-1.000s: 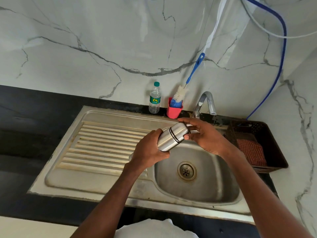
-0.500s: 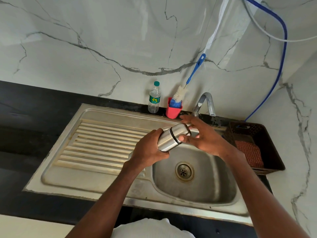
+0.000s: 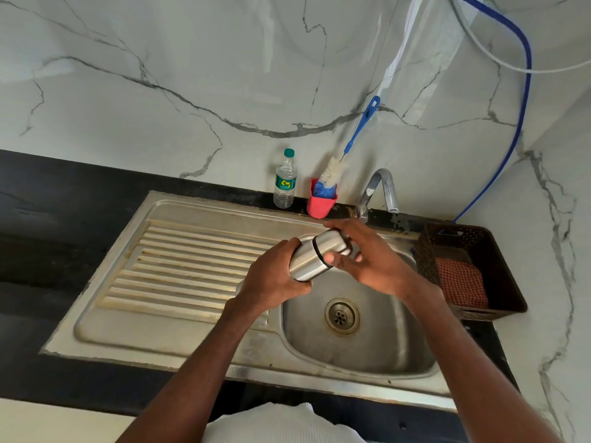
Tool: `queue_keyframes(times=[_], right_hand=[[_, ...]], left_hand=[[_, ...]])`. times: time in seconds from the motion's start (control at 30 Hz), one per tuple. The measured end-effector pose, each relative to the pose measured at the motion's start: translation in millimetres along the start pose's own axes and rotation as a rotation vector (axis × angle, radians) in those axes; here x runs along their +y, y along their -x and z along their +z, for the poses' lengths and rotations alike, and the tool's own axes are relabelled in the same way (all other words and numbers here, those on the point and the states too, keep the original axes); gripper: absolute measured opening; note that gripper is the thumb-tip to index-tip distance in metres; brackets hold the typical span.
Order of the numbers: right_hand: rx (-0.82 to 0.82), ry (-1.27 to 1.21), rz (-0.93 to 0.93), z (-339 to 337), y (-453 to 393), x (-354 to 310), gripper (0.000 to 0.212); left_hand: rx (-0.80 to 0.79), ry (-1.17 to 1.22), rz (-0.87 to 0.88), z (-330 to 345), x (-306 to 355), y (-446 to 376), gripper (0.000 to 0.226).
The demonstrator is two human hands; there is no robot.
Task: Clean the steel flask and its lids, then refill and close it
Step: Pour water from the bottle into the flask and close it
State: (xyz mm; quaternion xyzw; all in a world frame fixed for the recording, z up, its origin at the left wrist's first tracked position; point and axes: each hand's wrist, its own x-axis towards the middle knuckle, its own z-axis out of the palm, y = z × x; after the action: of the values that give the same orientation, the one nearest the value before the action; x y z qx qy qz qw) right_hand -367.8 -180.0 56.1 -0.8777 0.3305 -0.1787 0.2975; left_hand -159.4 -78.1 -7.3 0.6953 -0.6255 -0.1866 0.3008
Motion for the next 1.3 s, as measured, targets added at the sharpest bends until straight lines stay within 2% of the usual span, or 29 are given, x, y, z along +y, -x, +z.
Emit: queue_keyframes(times=[0.13, 0.27, 0.33, 0.4, 0.47, 0.57, 0.67, 0.77, 0.83, 0.93, 1.0, 1.07, 1.17, 1.23, 1.27, 1.3], right_hand=[[0.083, 0.058, 0.032, 3.7, 0.2, 2.1, 0.06], [-0.002, -0.006, -0.038, 2.9, 4.5, 0.8, 0.059], [0.059, 0.016, -0.001, 3.9, 2.7, 0.8, 0.052], [0.057, 0.052, 0.045, 4.5, 1.4, -2.6, 0.06], [0.008, 0.031, -0.013, 5.8, 2.1, -3.9, 0.066], [0.063, 0.069, -0.019, 5.6, -1.3, -6.7, 0.057], [0.051, 0.067, 0.015, 6.8, -5.0, -12.7, 0.065], [0.093, 0.067, 0.017, 6.5, -8.0, -15.9, 0.051], [0.11, 0.065, 0.037, 6.3, -9.8, -18.3, 0.051], [0.094, 0.056, -0.048, 14.0, -9.7, -18.8, 0.042], [0.148, 0.068, -0.013, 18.3, -10.4, -20.3, 0.034], [0.157, 0.061, -0.034, 19.6, -8.5, -20.9, 0.038], [0.188, 0.2, -0.141, 27.7, -2.0, -26.7, 0.045], [0.261, 0.244, 0.117, 34.2, -6.0, -36.1, 0.052], [0.218, 0.181, 0.275, 36.5, -11.6, -39.7, 0.058], [0.137, 0.133, 0.346, 36.9, -14.7, -41.4, 0.062]], left_hand=[[-0.014, -0.009, 0.003, -0.8, 1.5, -0.6, 0.06], [-0.018, 0.012, 0.007, -0.7, 1.0, 1.2, 0.061], [-0.032, 0.011, 0.012, -1.4, 2.1, 1.5, 0.06], [-0.041, -0.015, 0.028, -1.8, 3.8, 1.6, 0.061], [-0.035, -0.01, 0.028, -2.9, 5.0, 1.7, 0.062], [-0.039, 0.001, 0.017, -5.0, 6.1, 2.2, 0.061], [-0.04, -0.013, 0.019, -6.0, 5.6, 2.9, 0.059], [-0.029, -0.012, -0.003, -7.3, 2.7, 3.3, 0.061], [-0.035, -0.036, 0.012, -7.0, 0.4, 4.1, 0.062], [-0.038, -0.027, 0.009, -8.1, -0.8, 5.4, 0.062], [-0.037, -0.023, 0.003, -9.9, -0.3, 6.3, 0.06], [-0.036, 0.0, 0.009, -11.5, -1.0, 7.9, 0.058], [-0.039, 0.075, 0.019, -15.3, -3.4, 10.0, 0.058], [-0.039, 0.036, 0.03, -16.1, -2.7, 11.2, 0.057], [-0.036, 0.008, 0.025, -17.1, -3.7, 11.8, 0.057], [-0.031, -0.004, 0.014, -18.2, -6.3, 12.5, 0.057]])
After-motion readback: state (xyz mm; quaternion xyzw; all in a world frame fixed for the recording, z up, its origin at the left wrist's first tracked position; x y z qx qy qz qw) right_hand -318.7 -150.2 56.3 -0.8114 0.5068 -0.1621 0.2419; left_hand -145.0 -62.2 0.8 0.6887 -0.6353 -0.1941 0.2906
